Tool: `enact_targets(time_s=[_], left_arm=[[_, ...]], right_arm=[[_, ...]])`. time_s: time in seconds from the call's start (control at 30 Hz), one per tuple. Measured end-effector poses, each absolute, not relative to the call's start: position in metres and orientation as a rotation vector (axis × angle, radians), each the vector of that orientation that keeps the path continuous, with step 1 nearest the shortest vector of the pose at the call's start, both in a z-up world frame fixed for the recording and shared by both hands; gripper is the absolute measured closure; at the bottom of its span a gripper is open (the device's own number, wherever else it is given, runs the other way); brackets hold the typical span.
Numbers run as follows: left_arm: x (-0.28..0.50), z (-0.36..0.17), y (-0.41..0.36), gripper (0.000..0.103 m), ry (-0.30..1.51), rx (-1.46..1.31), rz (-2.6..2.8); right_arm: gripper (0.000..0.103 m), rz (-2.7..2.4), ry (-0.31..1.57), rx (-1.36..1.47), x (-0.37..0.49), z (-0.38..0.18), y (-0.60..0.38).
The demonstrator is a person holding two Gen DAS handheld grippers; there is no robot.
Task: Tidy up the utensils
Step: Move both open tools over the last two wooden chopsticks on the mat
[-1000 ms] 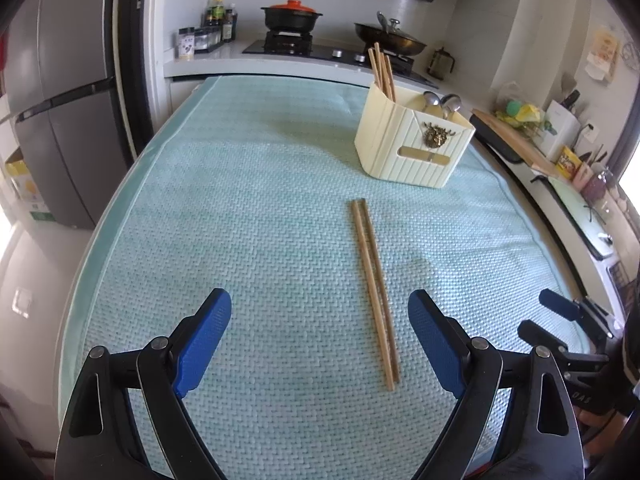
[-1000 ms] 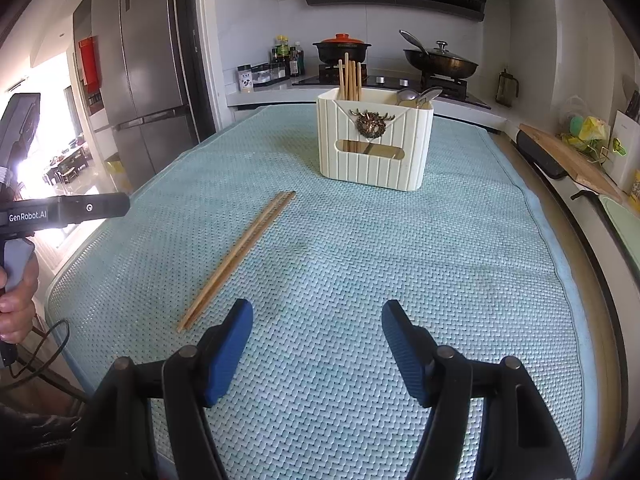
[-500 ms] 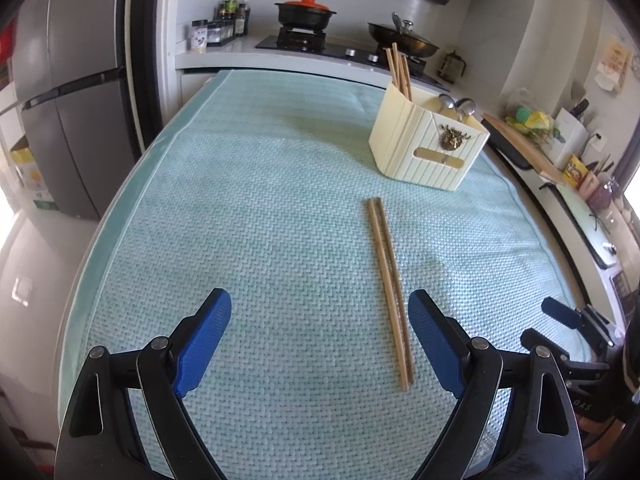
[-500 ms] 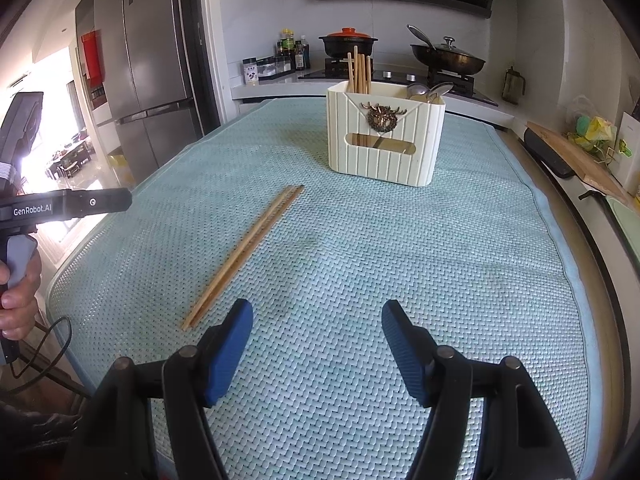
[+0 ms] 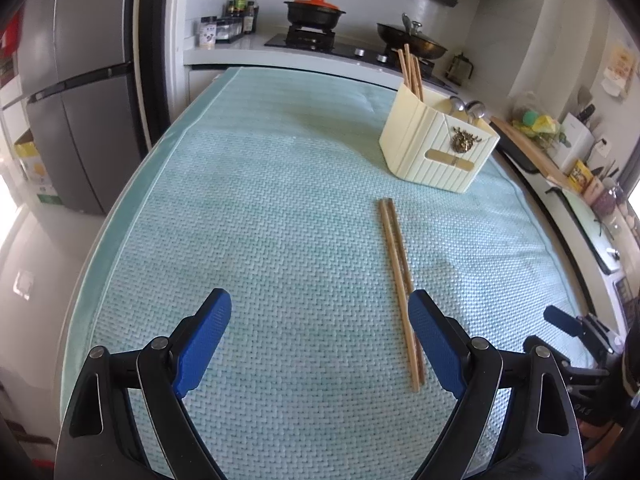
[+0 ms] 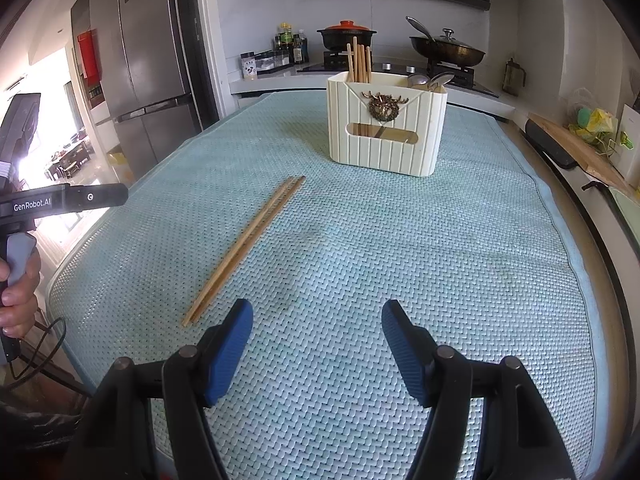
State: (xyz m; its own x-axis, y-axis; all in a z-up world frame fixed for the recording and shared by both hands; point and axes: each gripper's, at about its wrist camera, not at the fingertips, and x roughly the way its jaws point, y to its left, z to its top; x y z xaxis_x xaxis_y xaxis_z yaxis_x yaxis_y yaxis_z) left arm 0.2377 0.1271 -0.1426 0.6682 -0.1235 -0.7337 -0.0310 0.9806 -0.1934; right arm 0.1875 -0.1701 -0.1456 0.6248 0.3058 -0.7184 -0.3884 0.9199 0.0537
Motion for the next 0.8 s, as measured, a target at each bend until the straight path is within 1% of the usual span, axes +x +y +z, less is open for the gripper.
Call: enact_targets(time_s=[0.3, 0.5, 0.8], left_arm=[[0.259, -0.158, 0.126, 0.01, 0.887, -0.22, -0.087], [0.292, -0.182, 0.097, 0.01, 0.947, -0.109, -0.113], [0.336, -0.203, 0.062, 0.01, 0.974, -0.014, -0.15]], right_arm=[[0.035, 0.343, 0.8, -0.074, 0.196, -0.15, -0.184], [0.035, 0.317, 0.847, 0.001, 0.21, -0.162, -0.191], [0.035, 0.312, 0.849, -0.024, 0.211, -0.164, -0.185]])
